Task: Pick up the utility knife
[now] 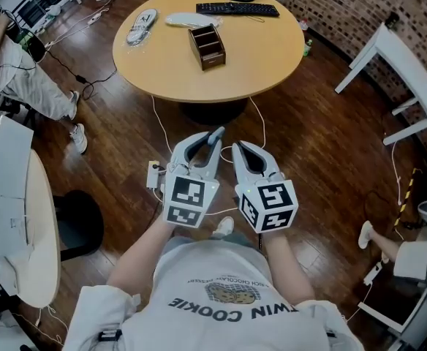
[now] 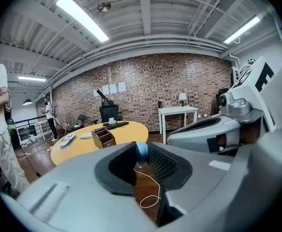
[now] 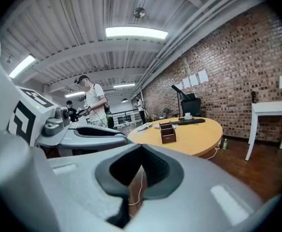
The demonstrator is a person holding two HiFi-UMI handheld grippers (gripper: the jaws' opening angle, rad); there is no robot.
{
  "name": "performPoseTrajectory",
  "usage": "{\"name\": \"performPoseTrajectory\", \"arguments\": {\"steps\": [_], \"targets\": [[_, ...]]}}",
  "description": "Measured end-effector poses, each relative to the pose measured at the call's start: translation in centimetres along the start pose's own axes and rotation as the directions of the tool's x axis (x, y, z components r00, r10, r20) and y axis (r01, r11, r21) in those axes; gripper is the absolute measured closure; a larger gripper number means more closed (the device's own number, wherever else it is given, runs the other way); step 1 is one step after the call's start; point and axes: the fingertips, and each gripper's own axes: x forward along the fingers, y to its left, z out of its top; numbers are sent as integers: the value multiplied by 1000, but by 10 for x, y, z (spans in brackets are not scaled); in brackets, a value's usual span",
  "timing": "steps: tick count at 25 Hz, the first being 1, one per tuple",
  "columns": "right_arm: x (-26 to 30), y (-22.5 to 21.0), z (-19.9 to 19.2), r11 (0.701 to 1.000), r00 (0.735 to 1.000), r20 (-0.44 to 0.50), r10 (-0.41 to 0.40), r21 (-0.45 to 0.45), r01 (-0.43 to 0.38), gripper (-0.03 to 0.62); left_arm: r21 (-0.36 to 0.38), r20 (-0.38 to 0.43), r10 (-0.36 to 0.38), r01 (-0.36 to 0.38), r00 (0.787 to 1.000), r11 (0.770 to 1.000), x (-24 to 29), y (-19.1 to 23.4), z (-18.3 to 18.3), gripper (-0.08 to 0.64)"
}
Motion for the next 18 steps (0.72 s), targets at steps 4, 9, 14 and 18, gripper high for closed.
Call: {"name": "performPoseTrajectory", "arguments": {"steps": [4, 9, 14, 18], "targets": [[-10, 28, -7, 1000, 1000, -4, -11, -1, 11, 597, -24, 8, -3, 4, 1000, 1000, -30, 3, -8, 486], [-30, 59, -15, 1000, 1000, -7, -30, 7, 30, 597, -26, 19, -23, 23, 1000, 999, -67, -3, -14, 486], [-48, 87, -25, 998, 998, -4, -58, 11, 58, 597, -40, 40, -36, 38, 999, 998, -105, -5, -23, 486], [-63, 104, -28, 997, 997, 1, -74, 7, 74, 597, -48, 46, -48, 50, 998, 998, -129, -12, -29, 486]]}}
